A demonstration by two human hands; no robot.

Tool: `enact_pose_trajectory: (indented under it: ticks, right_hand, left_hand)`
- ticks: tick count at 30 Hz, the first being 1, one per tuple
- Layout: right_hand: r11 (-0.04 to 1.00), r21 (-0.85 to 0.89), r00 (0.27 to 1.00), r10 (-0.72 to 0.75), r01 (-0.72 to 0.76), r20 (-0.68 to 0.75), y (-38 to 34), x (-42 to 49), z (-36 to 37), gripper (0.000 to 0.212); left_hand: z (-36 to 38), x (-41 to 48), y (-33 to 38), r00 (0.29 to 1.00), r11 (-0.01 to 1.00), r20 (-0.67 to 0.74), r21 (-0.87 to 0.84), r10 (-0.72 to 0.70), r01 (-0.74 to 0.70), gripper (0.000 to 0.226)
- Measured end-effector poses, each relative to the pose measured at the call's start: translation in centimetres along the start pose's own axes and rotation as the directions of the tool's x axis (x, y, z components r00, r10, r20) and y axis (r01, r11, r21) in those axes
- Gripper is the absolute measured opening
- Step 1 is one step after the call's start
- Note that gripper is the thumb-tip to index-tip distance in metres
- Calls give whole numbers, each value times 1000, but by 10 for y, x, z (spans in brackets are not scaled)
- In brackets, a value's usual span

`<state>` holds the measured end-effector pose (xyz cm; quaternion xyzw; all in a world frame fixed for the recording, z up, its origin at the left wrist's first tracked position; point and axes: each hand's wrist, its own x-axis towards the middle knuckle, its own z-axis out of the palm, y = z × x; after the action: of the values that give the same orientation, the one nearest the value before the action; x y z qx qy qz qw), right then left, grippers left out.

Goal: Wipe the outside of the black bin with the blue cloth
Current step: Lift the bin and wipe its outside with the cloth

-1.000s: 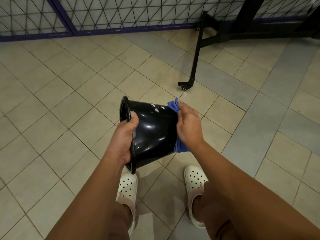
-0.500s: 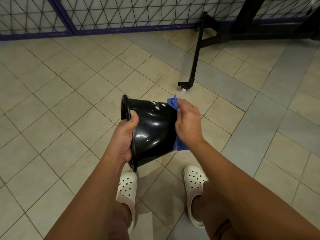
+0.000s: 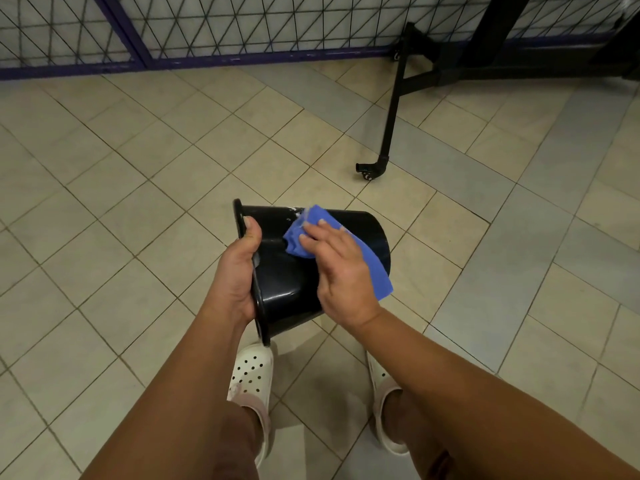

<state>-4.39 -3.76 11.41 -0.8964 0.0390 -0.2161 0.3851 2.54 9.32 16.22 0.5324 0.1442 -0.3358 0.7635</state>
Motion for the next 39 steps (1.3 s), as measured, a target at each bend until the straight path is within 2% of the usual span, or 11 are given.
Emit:
enact_pose_trajectory:
  ticks: [2,4,7,11,14,19,24,27,30,34,39]
  right_hand:
    - [998,-17,997,-56,57,60,3,12,-8,38]
    - [996,-87,996,-20,28,88,11,25,-16,41]
    - [979,-137,985,159,-149,69,22,31,-20,43]
    - [926,-152,938,335,-345,-91,15,19,-13,44]
    - [957,-146,968,244,-250,-58,-4,8,-6,39]
    - [976,-209,991,88,-66,97,0,29,-20,41]
    - [924,-254,947,312,-285,73,20,30,-24,39]
    - [923,-206,945,324,-325,-35,17,20,-17,38]
    - [975,-129,983,182,-182,-10,6,8,-14,37]
    - [987,-163,997,22,-9,76,1,14,-17,35]
    - [952,-164,966,259,-257,-7,18,25,-15,40]
  left_hand:
    - [0,-1,1,999,1000,45,20,9,-10,50]
    - [2,-2,2,997,997,70,67,44,-49,48]
    - [6,-6,-2,993,988,72,121,89,-97,56]
    - [10,-7,-9,996,988,40,125,82,-87,60]
    - [8,-4,-10,999,994,2,95,54,-54,66]
    - [6,-3,-2,995,993,86,99,56,-64,62]
    - [9,-5,-7,994,968,55,227,93,-103,60]
    - [8,-5,-7,996,970,35,229,76,-82,56]
    - [4,-3,-4,999,983,8,180,41,-41,59]
    - [2,-2,-1,999,990,50,136,16,-23,60]
    - [9,-6,-7,995,983,76,172,57,-70,66]
